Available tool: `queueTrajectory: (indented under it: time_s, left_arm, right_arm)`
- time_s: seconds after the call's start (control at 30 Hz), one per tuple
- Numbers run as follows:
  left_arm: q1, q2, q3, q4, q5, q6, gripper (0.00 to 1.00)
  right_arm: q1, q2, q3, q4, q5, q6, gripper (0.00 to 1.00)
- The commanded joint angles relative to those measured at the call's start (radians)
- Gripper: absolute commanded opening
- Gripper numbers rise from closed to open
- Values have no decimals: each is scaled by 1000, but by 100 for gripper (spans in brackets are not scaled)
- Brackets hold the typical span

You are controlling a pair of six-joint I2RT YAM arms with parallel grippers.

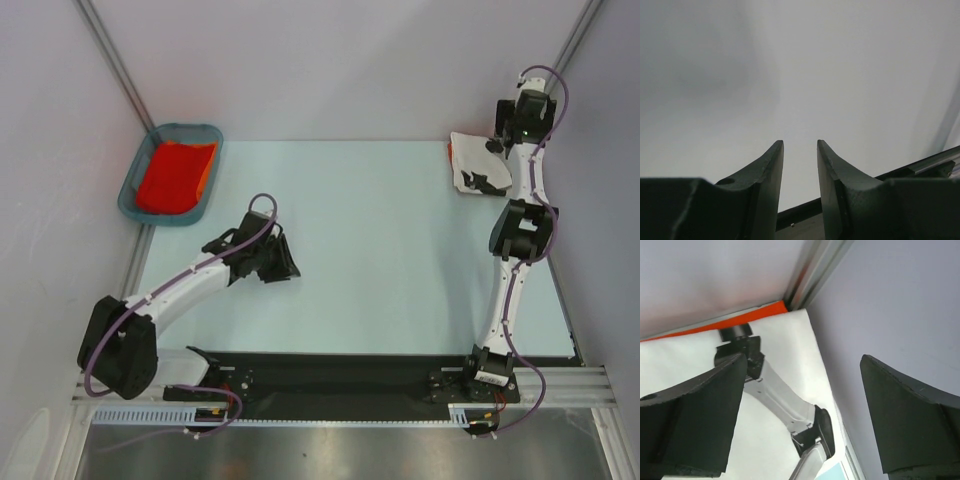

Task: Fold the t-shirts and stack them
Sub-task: Neatly place the folded tshirt to the corner, then reset both grippers

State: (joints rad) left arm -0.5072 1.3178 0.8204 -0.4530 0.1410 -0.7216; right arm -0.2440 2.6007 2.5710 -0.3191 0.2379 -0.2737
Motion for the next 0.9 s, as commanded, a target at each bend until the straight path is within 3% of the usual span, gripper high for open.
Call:
queueTrajectory:
  time_s: [0.0, 0.23, 0.37, 0.43, 0.53, 0.57, 0.6, 0.63, 0.7, 0.73, 0.8, 0.87]
  left_arm:
    - [9, -63, 57, -67, -20, 56, 39]
    - [9, -222, -3, -15, 45, 30, 46]
    - [9, -408, -142, 78, 35, -76, 51]
    - [9, -548, -234, 132, 4, -114, 60]
    - [9, -713, -351, 154, -53, -197, 70]
    - [9, -826, -383, 154, -88, -243, 70]
    - [9, -897, -447, 155, -102, -272, 76]
    - [9, -961, -484, 157, -112, -306, 77]
    - [9, -1155, -600, 168, -107, -427, 80]
    - [9, -1210, -637, 171, -94, -467, 82]
    - [9, -1389, -735, 172, -67, -580, 83]
    - [9, -1457, -770, 180, -52, -625, 87]
  right_arm:
    - [-3, -22, 77, 85, 100, 13, 100]
    - [125, -264, -14, -152, 57, 166, 100]
    - [270, -488, -256, -242, -99, 322, 100]
    - [348, -621, -432, -252, -190, 422, 99]
    - [434, -770, -754, -166, -297, 586, 100]
    - [480, -885, -849, -116, -323, 631, 100]
    - [498, -942, -970, 25, -357, 759, 100]
    - [508, -1000, -1181, 94, -408, 827, 99]
    - [512, -1184, -1410, 290, -433, 1105, 100]
    - [509, -1249, -1628, 373, -469, 1190, 99]
    - [508, -1418, -1806, 524, -474, 1371, 100]
    - [511, -1517, -2014, 561, -482, 1436, 100]
